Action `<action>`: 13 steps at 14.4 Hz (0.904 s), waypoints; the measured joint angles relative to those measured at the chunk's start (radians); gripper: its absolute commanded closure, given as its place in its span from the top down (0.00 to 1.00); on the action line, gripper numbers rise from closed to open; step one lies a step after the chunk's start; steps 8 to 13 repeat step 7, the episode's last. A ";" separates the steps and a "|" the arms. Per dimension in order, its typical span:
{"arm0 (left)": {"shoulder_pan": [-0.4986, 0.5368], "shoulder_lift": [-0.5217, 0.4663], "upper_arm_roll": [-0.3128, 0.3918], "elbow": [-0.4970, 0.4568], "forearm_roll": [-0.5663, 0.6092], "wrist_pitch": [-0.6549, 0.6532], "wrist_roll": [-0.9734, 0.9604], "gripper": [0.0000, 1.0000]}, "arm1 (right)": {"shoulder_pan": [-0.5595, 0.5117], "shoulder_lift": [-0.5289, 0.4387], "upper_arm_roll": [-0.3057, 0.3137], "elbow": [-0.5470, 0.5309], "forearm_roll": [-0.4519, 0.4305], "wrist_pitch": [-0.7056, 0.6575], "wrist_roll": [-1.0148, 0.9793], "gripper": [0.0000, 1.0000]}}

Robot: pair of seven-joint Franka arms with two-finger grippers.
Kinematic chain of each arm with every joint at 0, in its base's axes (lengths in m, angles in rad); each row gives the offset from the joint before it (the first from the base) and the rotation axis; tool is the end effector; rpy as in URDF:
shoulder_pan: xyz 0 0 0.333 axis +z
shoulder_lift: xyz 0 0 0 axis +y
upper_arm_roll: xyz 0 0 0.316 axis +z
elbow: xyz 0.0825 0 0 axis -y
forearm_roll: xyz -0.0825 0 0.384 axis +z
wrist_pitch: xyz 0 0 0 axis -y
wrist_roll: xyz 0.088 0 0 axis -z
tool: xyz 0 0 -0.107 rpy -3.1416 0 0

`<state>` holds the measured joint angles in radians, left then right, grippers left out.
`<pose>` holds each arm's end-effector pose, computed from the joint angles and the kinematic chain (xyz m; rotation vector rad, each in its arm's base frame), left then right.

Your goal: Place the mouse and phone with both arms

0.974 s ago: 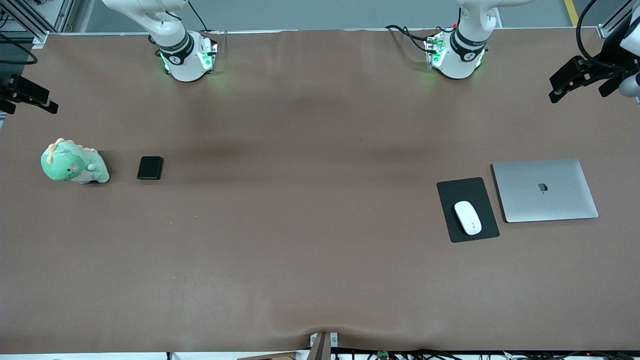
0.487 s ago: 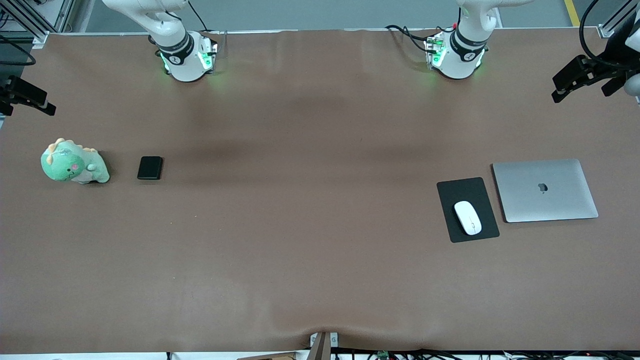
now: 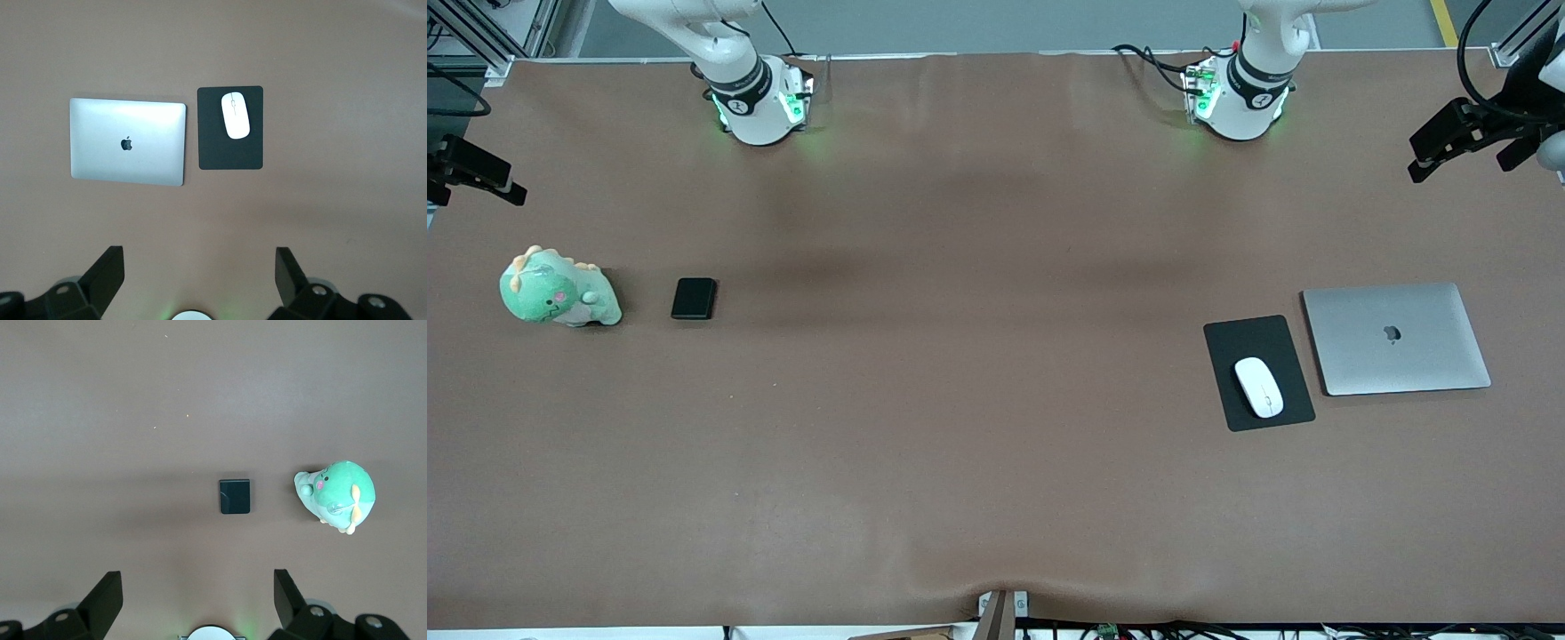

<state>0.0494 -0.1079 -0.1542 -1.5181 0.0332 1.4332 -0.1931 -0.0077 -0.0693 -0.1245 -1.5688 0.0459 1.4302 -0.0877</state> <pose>0.5018 -0.0544 0.6934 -3.0923 -0.1453 -0.0446 0.5140 -0.0655 0.6506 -3.0779 0.0601 0.0977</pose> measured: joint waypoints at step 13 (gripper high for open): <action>0.000 0.000 0.000 0.001 0.000 0.000 0.000 1.00 | 0.004 0.000 0.007 0.000 0.000 -0.002 0.000 1.00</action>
